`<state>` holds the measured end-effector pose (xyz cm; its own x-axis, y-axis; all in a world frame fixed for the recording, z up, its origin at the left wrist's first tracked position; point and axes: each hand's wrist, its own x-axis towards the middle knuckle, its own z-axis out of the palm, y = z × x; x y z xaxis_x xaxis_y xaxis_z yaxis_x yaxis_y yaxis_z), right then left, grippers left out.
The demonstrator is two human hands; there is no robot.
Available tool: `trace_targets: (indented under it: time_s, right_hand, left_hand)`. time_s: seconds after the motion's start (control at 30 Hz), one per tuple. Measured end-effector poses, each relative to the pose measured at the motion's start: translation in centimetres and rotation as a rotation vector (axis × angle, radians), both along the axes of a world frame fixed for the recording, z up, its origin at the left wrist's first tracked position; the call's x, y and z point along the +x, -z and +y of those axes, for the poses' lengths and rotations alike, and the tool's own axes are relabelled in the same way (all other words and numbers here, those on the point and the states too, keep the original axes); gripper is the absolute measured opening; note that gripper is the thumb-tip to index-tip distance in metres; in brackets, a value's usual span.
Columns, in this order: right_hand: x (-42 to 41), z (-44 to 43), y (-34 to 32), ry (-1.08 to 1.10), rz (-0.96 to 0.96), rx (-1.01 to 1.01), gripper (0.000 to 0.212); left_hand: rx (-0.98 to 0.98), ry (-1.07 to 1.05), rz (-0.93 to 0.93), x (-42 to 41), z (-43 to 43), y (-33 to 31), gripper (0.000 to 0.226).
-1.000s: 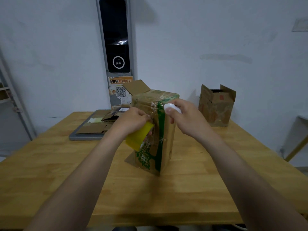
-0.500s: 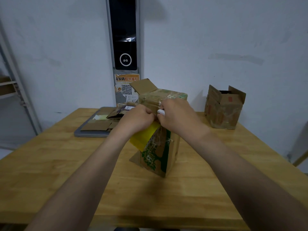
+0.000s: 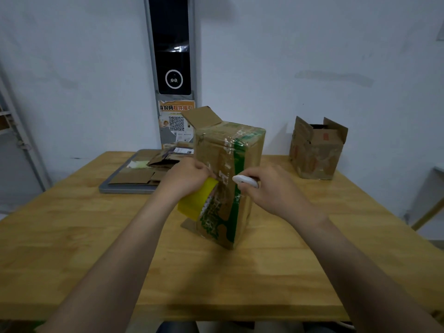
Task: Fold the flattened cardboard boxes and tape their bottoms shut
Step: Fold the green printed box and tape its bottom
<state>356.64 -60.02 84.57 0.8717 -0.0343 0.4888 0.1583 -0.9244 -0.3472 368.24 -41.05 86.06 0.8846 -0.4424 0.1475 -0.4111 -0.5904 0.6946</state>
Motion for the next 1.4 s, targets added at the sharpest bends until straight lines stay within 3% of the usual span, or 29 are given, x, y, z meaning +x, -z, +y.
trace_targets:
  time_s: [0.1,0.2,0.3,0.37,0.5,0.57,0.63,0.77,0.87,1.07,1.2,1.4]
  right_hand:
    - [-0.5,-1.8,1.4,-0.077,0.269,0.114,0.012]
    - [-0.5,-4.2,3.7,0.037,0.562,0.045,0.015]
    - [-0.1,-5.6,7.4,0.223,0.608,-0.071,0.031]
    - [0.0,-5.9,10.1,0.29,0.61,-0.043,0.036]
    - [0.3,-6.4,13.4,0.3,0.697,-0.04,0.034]
    - [0.5,-6.7,13.1,0.312,0.695,-0.028,0.044]
    - [1.0,-7.0,11.5,0.308,0.595,0.005,0.056]
    - [2.0,-5.6,5.9,0.126,-0.061,0.182,0.046]
    - [2.9,-3.5,1.5,0.034,-0.311,0.274,0.054]
    - [6.3,-0.1,-2.4,0.047,-0.323,0.212,0.048]
    - [7.6,0.7,-0.6,0.068,-0.469,0.226,0.038]
    - [8.2,0.6,1.1,0.101,-0.461,0.063,0.079]
  left_hand:
    - [-0.213,-0.015,0.114,-1.1,0.0,0.6,0.034]
    - [-0.325,0.008,0.206,-2.0,-0.2,0.8,0.026]
    - [-0.461,0.013,0.357,-2.9,-0.6,1.0,0.018]
    - [-0.532,0.015,0.437,-3.4,-0.8,1.3,0.015]
    - [-0.533,0.005,0.408,-3.8,-0.7,1.9,0.016]
    - [-0.563,-0.021,0.36,-3.8,-0.7,1.9,0.018]
    - [-0.595,-0.049,0.301,-3.6,-0.6,1.8,0.02]
    - [-0.643,-0.058,0.206,-3.1,-0.7,1.4,0.019]
    - [-0.667,-0.037,0.179,-2.9,-0.7,1.0,0.017]
    - [-0.662,-0.047,0.093,-2.1,-0.5,0.9,0.013]
    - [-0.715,-0.077,0.058,-1.1,0.0,1.5,0.013]
    - [-0.759,-0.082,-0.007,0.0,0.1,2.0,0.012]
